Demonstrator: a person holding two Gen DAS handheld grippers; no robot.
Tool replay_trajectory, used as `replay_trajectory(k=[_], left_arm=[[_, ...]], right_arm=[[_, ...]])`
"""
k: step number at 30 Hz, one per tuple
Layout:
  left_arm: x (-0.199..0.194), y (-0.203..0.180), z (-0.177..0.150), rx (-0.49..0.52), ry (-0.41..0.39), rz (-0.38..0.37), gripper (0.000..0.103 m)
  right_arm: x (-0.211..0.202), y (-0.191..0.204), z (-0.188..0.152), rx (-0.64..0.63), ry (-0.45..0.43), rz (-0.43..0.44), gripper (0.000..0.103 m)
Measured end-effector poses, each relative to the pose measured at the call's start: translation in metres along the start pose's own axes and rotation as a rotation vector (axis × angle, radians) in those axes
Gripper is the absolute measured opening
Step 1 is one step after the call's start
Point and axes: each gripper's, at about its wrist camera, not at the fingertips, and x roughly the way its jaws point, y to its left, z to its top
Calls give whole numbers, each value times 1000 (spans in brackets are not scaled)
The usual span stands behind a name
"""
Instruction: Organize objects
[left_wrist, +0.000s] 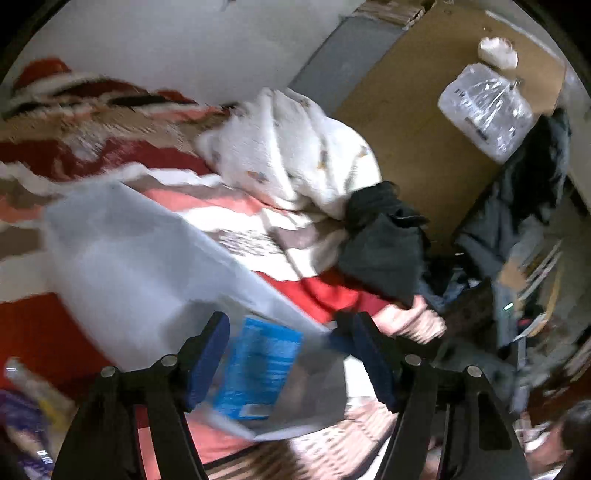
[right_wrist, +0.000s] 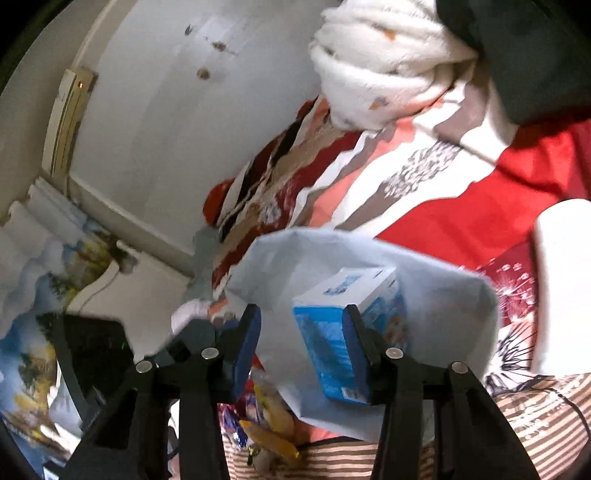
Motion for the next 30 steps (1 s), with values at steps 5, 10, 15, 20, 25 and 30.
replay_trajectory(k=[5, 10, 15, 20, 25, 30], left_arm=[[-14, -2, -8, 87, -47, 140, 67], [-5, 2, -14, 125, -20, 213, 67], [2, 15, -29, 142, 24, 272, 67], [-3, 38, -34, 101, 27, 298, 67], [-12, 63, -38, 12, 13, 297, 67], [-9, 67, -43, -7, 21, 293, 67]], right_arm=[[-13, -10, 3, 52, -48, -67, 68], [12, -16, 2, 54, 55, -158, 68], [56, -23, -4, 71, 170, -260, 74], [97, -23, -1, 145, 184, -277, 94], [89, -16, 3, 250, 120, 242, 90], [79, -27, -1, 265, 88, 128, 88]])
